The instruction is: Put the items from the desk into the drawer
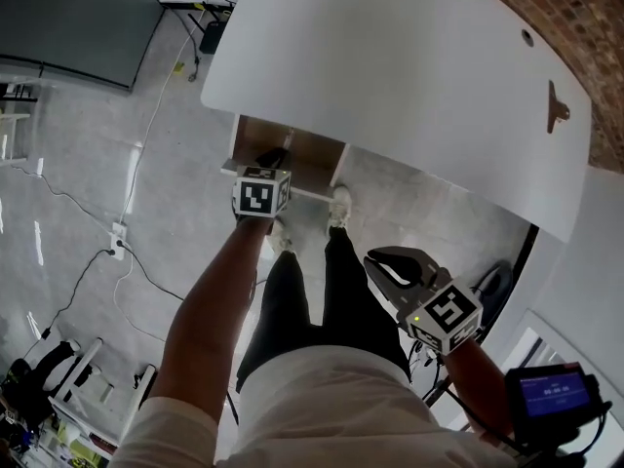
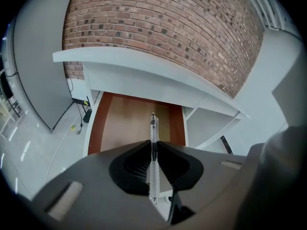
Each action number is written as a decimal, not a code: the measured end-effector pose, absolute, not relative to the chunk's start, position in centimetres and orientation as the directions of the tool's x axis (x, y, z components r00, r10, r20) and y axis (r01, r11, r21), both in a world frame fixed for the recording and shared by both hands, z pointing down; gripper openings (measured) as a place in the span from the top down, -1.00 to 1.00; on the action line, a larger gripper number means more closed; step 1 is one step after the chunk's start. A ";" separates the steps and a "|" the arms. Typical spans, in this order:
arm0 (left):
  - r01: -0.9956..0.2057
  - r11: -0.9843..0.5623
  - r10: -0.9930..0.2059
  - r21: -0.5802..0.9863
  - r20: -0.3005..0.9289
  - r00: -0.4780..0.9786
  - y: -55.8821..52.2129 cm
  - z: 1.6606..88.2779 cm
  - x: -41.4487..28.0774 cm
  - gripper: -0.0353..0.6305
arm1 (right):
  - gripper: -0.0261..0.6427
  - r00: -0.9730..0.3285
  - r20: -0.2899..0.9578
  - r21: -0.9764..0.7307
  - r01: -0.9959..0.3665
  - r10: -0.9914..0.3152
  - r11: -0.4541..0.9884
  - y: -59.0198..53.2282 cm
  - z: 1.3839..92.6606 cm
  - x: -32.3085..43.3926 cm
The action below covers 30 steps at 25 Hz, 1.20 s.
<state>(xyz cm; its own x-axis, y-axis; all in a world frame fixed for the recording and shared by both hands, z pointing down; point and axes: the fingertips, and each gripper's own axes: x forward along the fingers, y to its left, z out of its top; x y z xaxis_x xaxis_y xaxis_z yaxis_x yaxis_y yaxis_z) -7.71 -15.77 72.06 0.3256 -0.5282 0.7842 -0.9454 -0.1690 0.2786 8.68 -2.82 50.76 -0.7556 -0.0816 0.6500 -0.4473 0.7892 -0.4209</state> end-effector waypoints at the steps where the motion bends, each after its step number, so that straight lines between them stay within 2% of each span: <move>1: -0.946 -0.164 -0.529 0.281 0.784 0.324 -16.0 72.6 -7.7 0.75 | 0.82 -0.758 0.649 -0.430 -0.443 -0.072 0.786 -2.9 51.0 8.7; 20: -0.948 -0.105 -0.563 0.299 0.768 0.305 -22.3 80.7 -7.3 0.75 | 0.82 -0.751 0.655 -0.494 -0.345 0.081 0.799 -6.1 57.4 8.4; 30: -0.956 -0.103 -0.530 0.273 0.798 0.285 -24.6 83.6 -7.8 0.75 | 0.82 -0.735 0.673 -0.498 -0.371 0.079 0.784 -7.0 57.9 8.1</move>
